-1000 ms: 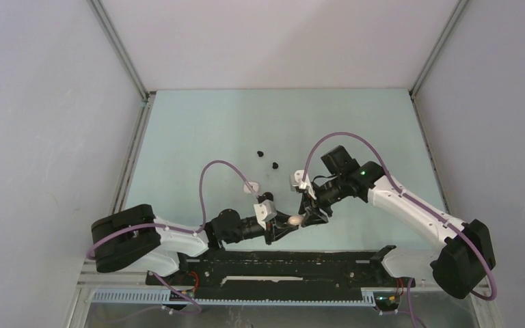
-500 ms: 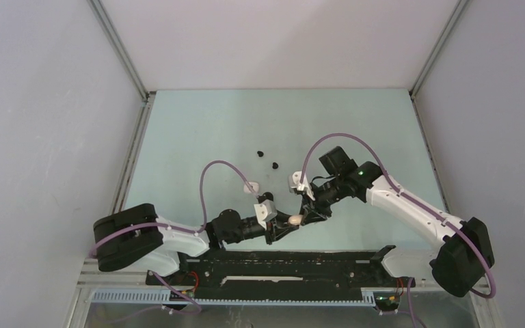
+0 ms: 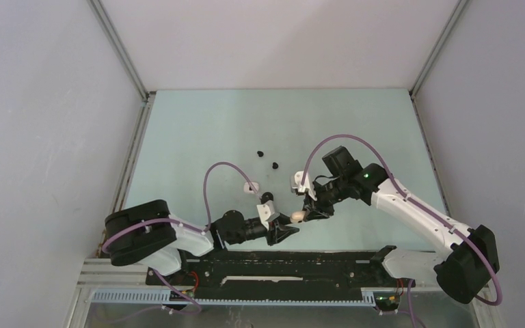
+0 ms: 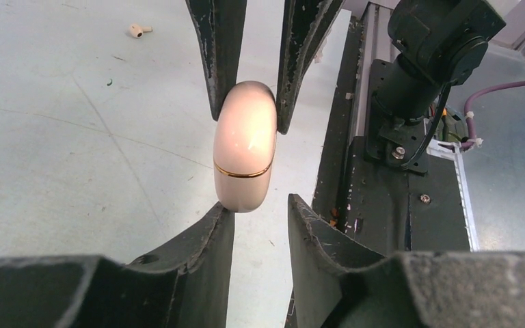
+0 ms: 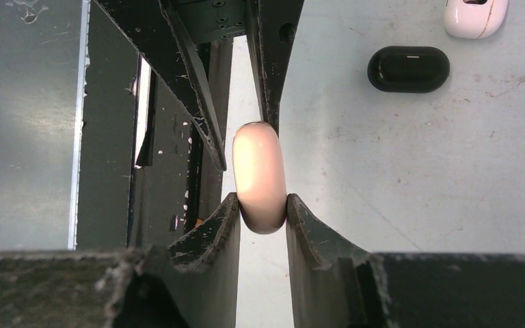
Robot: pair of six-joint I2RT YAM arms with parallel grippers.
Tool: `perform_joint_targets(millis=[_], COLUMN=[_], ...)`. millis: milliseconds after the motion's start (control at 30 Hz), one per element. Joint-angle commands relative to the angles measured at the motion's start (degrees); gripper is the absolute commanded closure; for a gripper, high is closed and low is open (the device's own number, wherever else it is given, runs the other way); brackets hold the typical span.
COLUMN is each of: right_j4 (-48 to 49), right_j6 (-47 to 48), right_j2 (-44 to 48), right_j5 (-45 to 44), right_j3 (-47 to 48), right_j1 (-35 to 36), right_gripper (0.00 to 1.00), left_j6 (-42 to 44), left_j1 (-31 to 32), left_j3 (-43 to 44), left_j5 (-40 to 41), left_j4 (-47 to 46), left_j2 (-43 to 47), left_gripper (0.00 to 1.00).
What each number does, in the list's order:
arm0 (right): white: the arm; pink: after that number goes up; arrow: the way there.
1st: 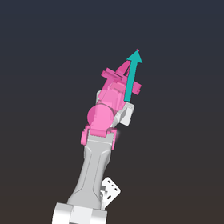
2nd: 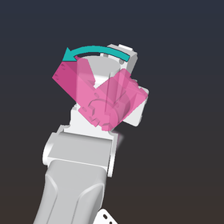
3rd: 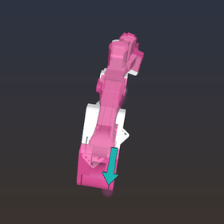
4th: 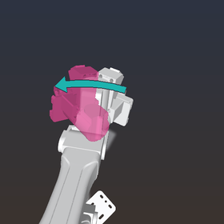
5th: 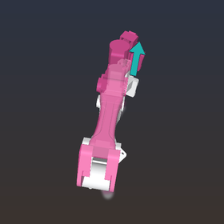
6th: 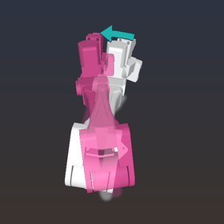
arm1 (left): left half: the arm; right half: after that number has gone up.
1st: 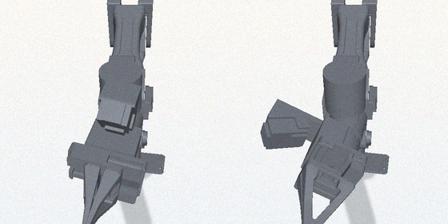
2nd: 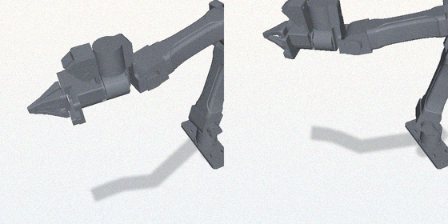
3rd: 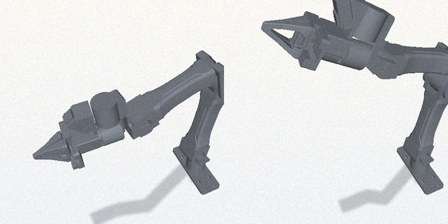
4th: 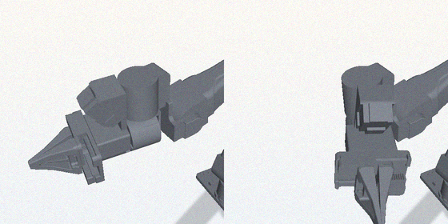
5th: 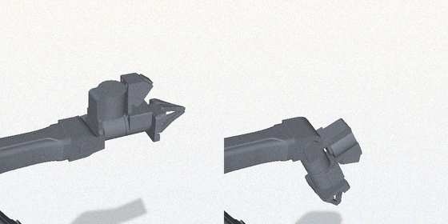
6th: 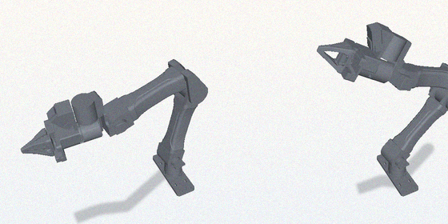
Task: Insert the wireless bluetooth earbuds into the charging case
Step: Open the charging case.
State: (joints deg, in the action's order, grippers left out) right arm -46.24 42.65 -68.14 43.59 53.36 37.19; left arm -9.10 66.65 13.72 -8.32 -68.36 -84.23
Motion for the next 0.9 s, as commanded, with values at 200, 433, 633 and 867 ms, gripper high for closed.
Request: perform_joint_targets(millis=[200, 433, 633, 867], right_j4=[1.60, 0.85, -0.04, -1.06], right_j6=[0.54, 1.16, 1.96, 2.59], right_j2=[-0.54, -0.59, -0.59, -1.21], right_j5=[-2.63, -1.53, -0.91, -0.42], right_j3=[1.71, 1.74, 1.74, 1.74], right_j1=[1.52, 1.91, 1.83, 1.86], right_gripper=[0.93, 0.93, 0.93, 0.93], left_j6=[-2.39, -2.83, -2.56, -0.80], left_j1=[0.22, 0.22, 0.23, 0.23], left_j3=[-0.99, -0.53, -0.97, -1.94], left_j5=[-0.67, 1.69, 2.88, -0.27], left_j4=[-8.34, -7.81, -8.74, -10.70], left_j2=[-1.68, -2.71, -2.91, -2.80], left_gripper=[0.61, 0.59, 0.57, 0.61])
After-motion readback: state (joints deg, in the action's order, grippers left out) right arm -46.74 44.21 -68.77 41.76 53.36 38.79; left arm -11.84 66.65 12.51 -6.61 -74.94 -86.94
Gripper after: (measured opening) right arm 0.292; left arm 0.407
